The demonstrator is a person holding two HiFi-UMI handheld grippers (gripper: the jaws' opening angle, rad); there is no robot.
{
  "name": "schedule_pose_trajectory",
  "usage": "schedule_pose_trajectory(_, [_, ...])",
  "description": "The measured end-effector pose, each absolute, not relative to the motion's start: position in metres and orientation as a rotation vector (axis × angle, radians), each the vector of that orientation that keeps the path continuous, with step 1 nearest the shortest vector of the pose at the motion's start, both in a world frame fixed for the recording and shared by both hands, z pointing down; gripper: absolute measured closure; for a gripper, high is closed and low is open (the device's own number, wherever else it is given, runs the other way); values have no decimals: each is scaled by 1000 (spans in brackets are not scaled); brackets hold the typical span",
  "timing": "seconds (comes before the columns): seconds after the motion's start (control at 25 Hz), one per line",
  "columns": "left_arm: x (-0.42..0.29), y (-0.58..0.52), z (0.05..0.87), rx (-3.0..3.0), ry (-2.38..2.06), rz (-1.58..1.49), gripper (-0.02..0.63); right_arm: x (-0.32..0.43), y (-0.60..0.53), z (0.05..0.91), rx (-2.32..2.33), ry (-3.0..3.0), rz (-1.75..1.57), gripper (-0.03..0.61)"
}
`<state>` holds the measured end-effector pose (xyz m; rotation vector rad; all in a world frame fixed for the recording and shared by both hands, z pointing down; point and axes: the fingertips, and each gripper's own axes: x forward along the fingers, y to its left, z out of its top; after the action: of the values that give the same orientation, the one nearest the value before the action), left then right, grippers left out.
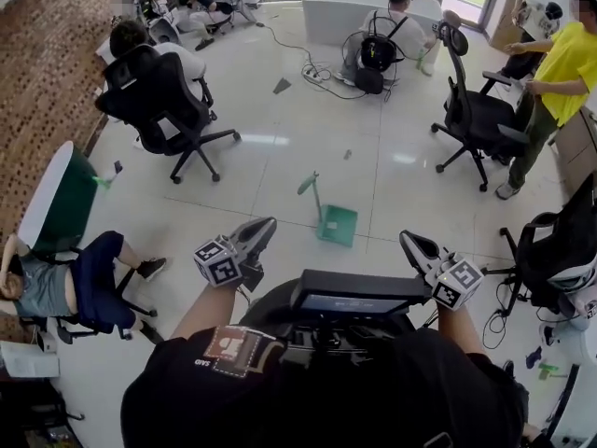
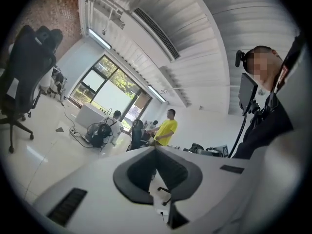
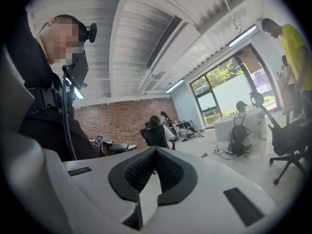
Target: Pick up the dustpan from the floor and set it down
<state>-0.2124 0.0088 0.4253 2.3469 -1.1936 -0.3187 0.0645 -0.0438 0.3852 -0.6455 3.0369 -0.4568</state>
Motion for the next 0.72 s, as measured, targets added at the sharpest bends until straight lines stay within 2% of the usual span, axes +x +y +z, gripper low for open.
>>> schedule_pose_trajectory(0.16, [-208, -32, 439, 2320, -1221, -255, 601, 72, -97, 388, -621, 3014, -478, 568])
schedule_pose_trajectory(0.36, [-251, -101, 472, 2278, -1205, -280, 601, 36, -166, 406, -683, 3016, -495, 568])
schedule_pose_trajectory(0.56, [-324, -168, 509, 2281, -1121, -311, 601, -29, -224, 402, -799, 3004, -453, 568])
schedule_pose_trajectory(0.72, [-405, -220, 541, 2279, -1033, -230, 601, -109, -262, 389, -907, 2974, -474, 568])
